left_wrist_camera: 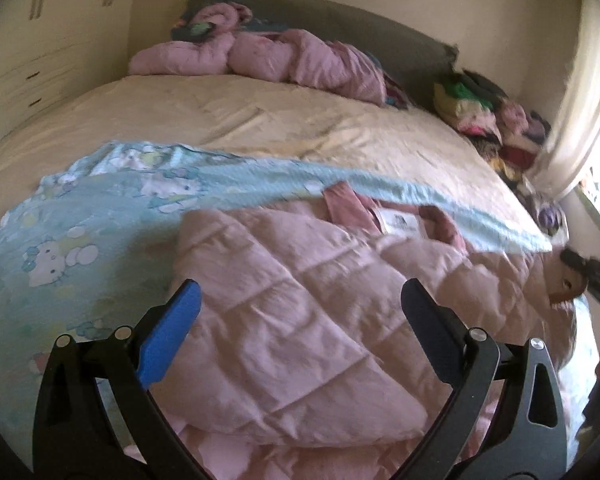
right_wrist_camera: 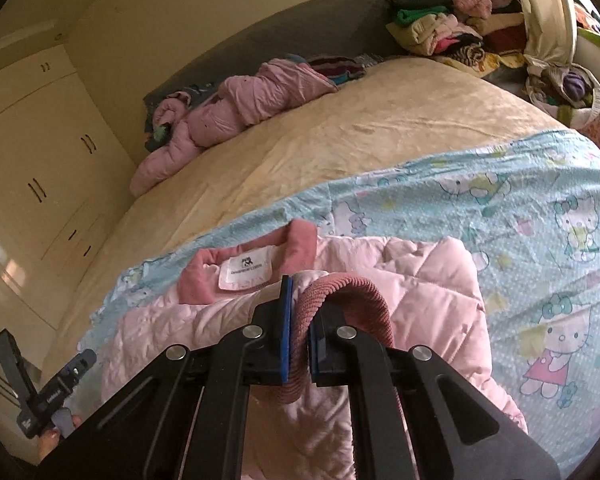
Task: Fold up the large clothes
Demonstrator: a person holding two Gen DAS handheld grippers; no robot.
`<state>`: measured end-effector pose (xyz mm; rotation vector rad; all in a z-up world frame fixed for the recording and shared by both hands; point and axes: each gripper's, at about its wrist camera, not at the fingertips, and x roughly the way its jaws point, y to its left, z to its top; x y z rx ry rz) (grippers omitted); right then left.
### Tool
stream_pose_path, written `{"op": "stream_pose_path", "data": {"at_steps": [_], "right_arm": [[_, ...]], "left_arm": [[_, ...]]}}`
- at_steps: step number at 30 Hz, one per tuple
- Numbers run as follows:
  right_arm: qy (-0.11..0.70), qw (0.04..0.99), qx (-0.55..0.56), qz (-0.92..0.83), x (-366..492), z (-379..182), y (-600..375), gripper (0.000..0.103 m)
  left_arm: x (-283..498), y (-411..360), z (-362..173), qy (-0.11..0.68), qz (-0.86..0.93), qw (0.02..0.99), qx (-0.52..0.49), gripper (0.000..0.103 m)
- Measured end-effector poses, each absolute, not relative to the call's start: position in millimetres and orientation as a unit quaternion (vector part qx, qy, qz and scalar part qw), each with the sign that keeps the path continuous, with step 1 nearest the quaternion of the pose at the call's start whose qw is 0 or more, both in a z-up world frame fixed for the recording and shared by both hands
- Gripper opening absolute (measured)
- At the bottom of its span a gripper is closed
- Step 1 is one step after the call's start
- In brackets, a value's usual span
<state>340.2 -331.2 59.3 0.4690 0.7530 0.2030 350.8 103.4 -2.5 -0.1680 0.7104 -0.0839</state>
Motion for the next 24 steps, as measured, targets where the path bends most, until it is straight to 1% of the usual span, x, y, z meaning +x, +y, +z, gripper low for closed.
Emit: {"op": "stream_pose_path", "data": {"at_steps": [3, 4, 6, 8, 10, 13, 15, 17, 18, 19, 22, 24], "right_arm": [[0.368, 0.896, 0.228, 0.097, 340, 55, -333, 0.006], [0.369, 0.896, 0.228, 0.097, 339, 55, -332, 0.006], [0.373, 0.894, 0.229, 0.096, 340, 52, -332, 0.006], [0.378, 0.892, 0.231, 0.094, 340, 50, -332, 0.006], [0.380, 0.891, 0.232, 0.093, 339, 50, -332, 0.009], [0.386, 0.889, 0.227, 0.095, 336, 52, -331, 0.009], [0.387, 0.887, 0.230, 0.099, 333, 55, -331, 0.013], [0.386, 0.888, 0.232, 0.096, 327, 58, -333, 0.028], [0.382, 0.888, 0.236, 0.096, 324, 60, -334, 0.030], [0.377, 0.890, 0.239, 0.094, 320, 62, -335, 0.033], [0.363, 0.898, 0.228, 0.095, 310, 72, -332, 0.035], [0.359, 0.900, 0.220, 0.111, 307, 76, -326, 0.038]], "left_arm": [[353, 89, -9, 0.361, -0.057, 0.929, -0.066, 0.093], [354, 85, -11, 0.364, -0.063, 0.927, -0.060, 0.092], [356, 76, -17, 0.376, -0.077, 0.922, -0.045, 0.083], [361, 67, -27, 0.395, -0.096, 0.913, -0.032, 0.070], [364, 63, -37, 0.412, -0.098, 0.906, -0.023, 0.064], [369, 60, -48, 0.428, -0.095, 0.898, -0.020, 0.064], [371, 63, -54, 0.436, -0.094, 0.895, -0.029, 0.064], [373, 64, -58, 0.440, -0.093, 0.892, -0.033, 0.064], [374, 64, -60, 0.442, -0.093, 0.891, -0.032, 0.064], [374, 63, -62, 0.444, -0.092, 0.891, -0.031, 0.064], [374, 60, -65, 0.445, -0.088, 0.891, -0.024, 0.064], [374, 59, -66, 0.446, -0.086, 0.891, -0.023, 0.065]]}}
